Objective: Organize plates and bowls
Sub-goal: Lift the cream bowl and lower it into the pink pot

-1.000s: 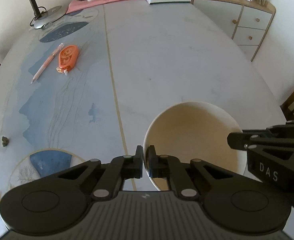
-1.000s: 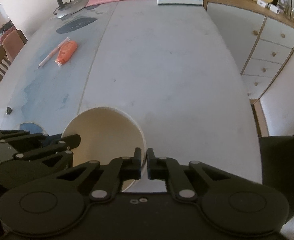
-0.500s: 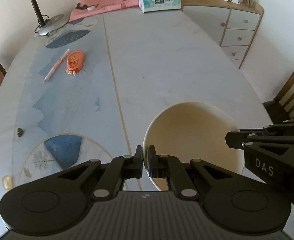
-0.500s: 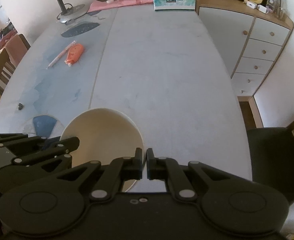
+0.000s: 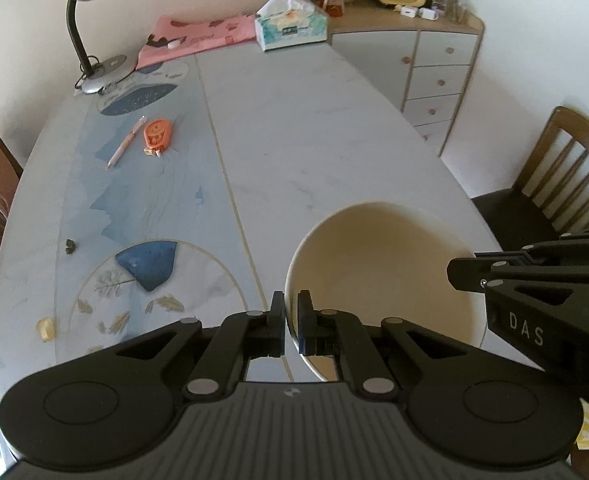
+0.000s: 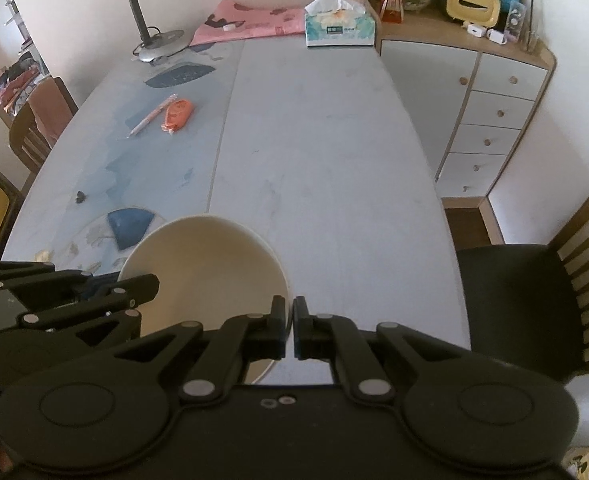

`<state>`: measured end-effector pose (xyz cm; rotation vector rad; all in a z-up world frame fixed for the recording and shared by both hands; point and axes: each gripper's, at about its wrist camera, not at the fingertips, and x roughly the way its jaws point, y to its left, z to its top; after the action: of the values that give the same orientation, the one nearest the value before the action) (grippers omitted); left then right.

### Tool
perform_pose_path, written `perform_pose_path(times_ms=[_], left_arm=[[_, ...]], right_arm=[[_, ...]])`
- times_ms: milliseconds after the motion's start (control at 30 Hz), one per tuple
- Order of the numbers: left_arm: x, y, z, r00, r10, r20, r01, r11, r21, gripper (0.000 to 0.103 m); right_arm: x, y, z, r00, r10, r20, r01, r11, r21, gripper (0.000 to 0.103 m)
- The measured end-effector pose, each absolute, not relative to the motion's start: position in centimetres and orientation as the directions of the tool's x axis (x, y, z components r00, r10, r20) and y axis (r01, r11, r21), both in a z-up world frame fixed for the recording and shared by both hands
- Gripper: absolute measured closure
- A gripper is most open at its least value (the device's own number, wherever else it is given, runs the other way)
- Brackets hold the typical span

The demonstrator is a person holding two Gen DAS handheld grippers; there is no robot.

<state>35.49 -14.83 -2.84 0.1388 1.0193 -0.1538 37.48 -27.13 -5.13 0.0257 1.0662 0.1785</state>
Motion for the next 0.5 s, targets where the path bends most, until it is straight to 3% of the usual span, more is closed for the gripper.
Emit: perform_pose_path(times_ms=[500], left_arm=[[26.5,-16.5,0.2,0.525,-0.138,-0.840,0.302,0.953,0.032,0.098]], right_arm=[[27.8,-28.9,-1.7,0.506,0.121,-0.854,-0.082,0.992,0.092,0.098]])
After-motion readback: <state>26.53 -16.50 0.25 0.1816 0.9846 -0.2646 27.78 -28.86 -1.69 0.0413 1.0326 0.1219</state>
